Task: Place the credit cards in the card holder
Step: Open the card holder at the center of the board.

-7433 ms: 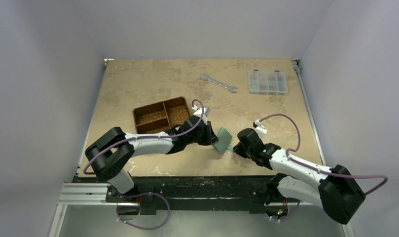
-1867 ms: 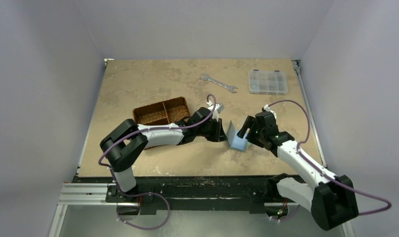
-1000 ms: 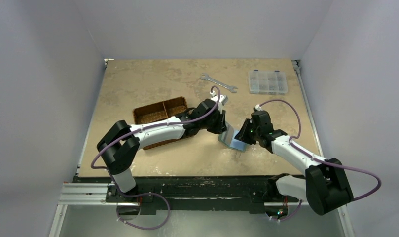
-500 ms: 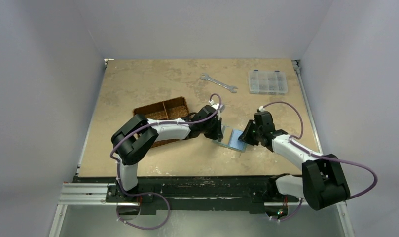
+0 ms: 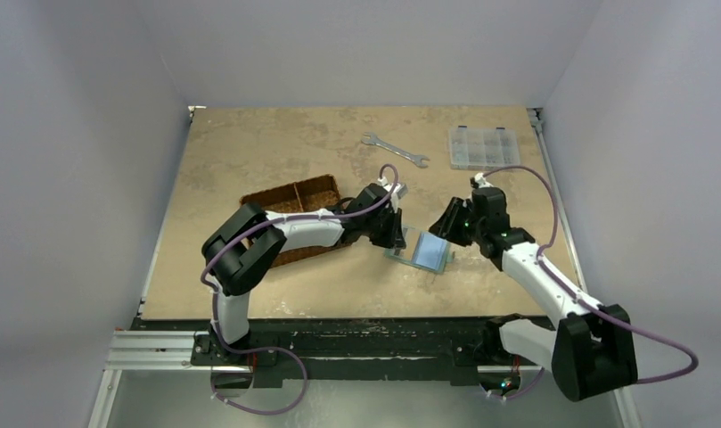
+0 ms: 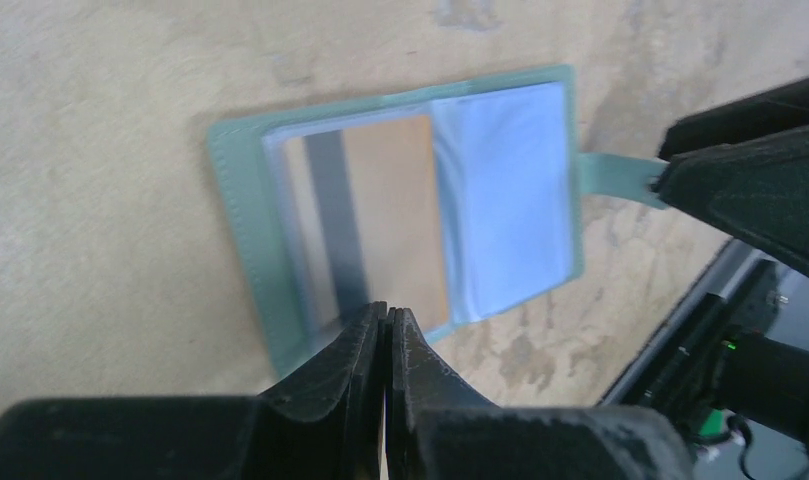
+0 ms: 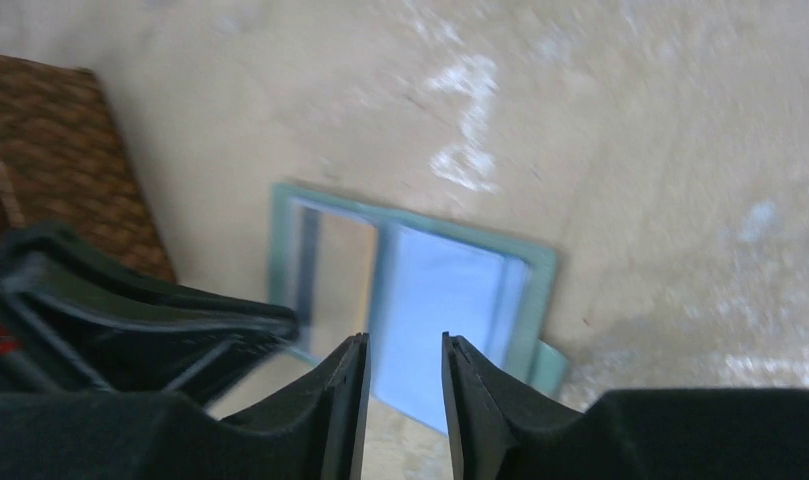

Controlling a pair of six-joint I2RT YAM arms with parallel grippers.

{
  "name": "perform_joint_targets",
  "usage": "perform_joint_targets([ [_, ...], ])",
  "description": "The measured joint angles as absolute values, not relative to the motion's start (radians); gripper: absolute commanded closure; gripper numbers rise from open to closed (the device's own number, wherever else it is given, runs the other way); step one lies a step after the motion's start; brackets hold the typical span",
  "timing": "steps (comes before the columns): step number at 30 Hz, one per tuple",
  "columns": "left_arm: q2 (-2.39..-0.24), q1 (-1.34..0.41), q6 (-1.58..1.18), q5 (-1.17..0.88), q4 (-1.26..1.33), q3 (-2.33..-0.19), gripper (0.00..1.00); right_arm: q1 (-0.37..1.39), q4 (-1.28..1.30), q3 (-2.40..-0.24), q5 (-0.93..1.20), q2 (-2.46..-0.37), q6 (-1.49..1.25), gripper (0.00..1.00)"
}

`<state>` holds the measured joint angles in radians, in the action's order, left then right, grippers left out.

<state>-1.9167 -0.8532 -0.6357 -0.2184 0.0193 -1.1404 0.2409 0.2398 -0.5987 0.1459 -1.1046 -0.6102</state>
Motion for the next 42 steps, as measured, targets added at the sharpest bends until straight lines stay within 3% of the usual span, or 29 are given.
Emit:
perform_joint_targets([
  [7, -1.922, -0.853, -0.689, -0.332, 0.117, -1.19, 0.93, 0.241, 0.136, -0.587, 0.29, -1.279, -0.629, 0.73],
  [19, -1.989, -0.828, -0.703, -0.326, 0.16, -1.125, 0.94, 0.212, 0.146, -0.499, 0.154, -1.247, -0.676, 0.7],
  [28, -1.811, -0.814, -0.601, -0.358, -0.102, -1.342, 0.55, 0.385, 0.379, -0.781, -0.043, -1.122, -0.553, 0.37],
  [31, -1.656, -0.771, -0.525, -0.329, -0.172, -1.371, 0.35, 0.408, 0.369, -0.854, 0.023, -1.114, -0.521, 0.31],
  [36, -1.48, -0.615, -0.369, -0.301, -0.331, -1.363, 0.1, 0.419, 0.295, -0.844, 0.205, -1.111, -0.504, 0.16],
  [42, -1.581, -0.517, -0.221, -0.274, -0.577, -1.369, 0.07, 0.452, 0.142, -0.822, 0.453, -1.22, -0.5, 0.19],
])
